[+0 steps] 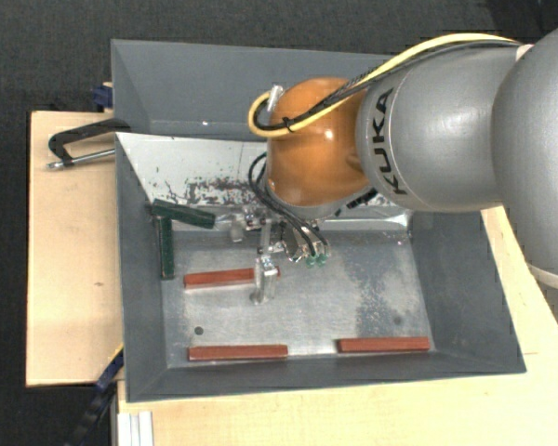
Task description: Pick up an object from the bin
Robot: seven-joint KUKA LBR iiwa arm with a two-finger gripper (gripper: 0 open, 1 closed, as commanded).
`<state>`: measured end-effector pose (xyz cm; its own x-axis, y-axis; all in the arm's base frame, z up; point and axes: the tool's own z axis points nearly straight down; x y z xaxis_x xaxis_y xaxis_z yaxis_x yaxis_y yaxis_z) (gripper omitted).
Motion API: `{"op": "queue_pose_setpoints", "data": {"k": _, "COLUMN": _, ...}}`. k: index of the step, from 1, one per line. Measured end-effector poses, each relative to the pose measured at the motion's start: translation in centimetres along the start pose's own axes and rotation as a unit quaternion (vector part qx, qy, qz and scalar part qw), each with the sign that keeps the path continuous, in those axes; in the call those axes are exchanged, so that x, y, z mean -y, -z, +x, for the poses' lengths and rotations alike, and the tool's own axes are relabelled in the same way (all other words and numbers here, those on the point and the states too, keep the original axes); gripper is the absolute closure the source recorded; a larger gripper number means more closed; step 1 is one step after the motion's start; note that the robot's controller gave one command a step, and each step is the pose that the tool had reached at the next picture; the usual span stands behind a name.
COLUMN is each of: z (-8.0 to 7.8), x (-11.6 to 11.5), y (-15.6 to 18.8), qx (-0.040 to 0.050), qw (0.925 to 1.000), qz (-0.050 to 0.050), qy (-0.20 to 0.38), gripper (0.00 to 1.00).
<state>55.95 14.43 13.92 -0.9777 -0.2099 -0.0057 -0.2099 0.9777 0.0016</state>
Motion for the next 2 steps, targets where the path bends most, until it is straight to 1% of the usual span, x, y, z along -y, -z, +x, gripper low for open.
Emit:
{"op": "queue_pose_setpoints", "data": {"k": 1, "z": 0.1, "x": -0.6, "y": -6.3, "qx": -0.0003, "qw": 0.9994, "qz": 0.000, "qy": 0.035, "gripper": 0.00}}
{"op": "queue_pose_setpoints", "data": {"k": 2, "z": 0.1, "x": -0.3, "y": -7.4, "qx": 0.0025, "qw": 0.9998, "qz": -0.001, "qy": 0.017, "gripper": 1.00}}
